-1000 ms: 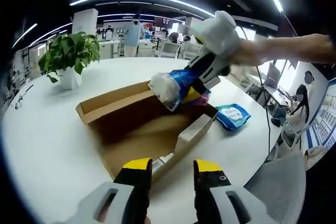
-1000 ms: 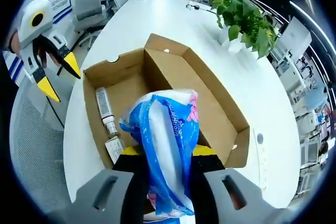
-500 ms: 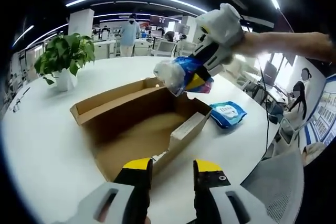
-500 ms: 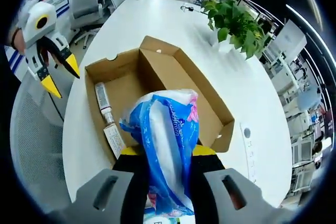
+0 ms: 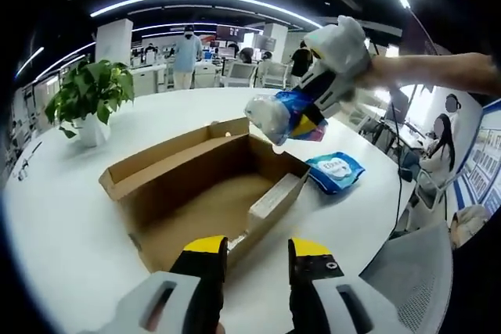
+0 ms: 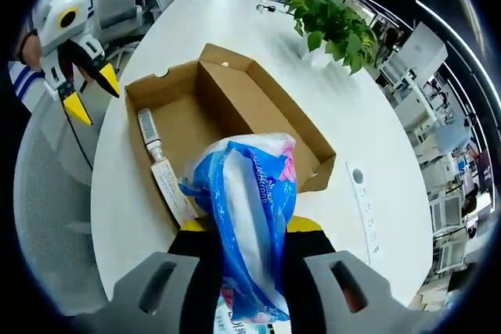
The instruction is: Operate the shoe box by opening the lid, removing the specified soft item, and placing it in the target area until the item is outside and the box remains undamaged.
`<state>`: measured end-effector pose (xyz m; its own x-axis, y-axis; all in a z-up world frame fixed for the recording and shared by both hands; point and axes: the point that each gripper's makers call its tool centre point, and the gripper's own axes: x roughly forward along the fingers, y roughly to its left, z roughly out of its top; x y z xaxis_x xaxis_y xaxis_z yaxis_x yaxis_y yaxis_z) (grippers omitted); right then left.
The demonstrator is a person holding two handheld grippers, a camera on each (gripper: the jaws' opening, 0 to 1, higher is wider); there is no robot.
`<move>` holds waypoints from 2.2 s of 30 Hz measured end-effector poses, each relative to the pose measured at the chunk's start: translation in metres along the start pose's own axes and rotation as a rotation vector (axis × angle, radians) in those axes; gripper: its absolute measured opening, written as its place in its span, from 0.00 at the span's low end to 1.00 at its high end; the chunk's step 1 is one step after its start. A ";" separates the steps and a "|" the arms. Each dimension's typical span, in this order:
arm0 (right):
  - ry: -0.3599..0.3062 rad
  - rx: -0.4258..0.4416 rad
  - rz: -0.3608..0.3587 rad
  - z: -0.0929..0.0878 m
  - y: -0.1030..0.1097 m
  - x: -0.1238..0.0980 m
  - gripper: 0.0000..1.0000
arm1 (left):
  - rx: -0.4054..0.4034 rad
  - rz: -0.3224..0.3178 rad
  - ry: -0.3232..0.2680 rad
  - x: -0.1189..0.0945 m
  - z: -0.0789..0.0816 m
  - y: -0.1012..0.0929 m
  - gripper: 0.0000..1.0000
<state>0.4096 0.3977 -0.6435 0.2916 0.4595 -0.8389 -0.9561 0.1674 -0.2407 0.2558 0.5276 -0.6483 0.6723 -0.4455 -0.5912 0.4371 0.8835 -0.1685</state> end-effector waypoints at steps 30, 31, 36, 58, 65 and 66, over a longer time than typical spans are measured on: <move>0.113 0.142 -0.063 -0.142 0.014 -0.056 0.25 | 0.043 -0.011 -0.006 0.016 0.022 -0.018 0.31; 0.118 0.144 -0.063 -0.146 0.015 -0.058 0.25 | 0.044 -0.010 -0.004 0.017 0.022 -0.019 0.31; 0.127 0.175 -0.072 -0.169 0.017 -0.067 0.25 | 0.041 -0.012 0.001 0.021 0.021 -0.027 0.31; 0.201 0.270 -0.096 -0.265 0.034 -0.100 0.25 | 0.008 -0.027 0.015 0.038 0.023 -0.059 0.31; 0.228 0.299 -0.096 -0.295 0.044 -0.107 0.25 | 0.010 -0.031 0.027 0.042 0.023 -0.066 0.31; 0.232 0.301 -0.094 -0.298 0.046 -0.107 0.25 | 0.012 -0.030 0.028 0.042 0.024 -0.066 0.31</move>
<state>0.3255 0.0961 -0.7099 0.3304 0.2261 -0.9164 -0.8637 0.4639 -0.1969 0.2692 0.4467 -0.6431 0.6421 -0.4673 -0.6077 0.4640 0.8679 -0.1771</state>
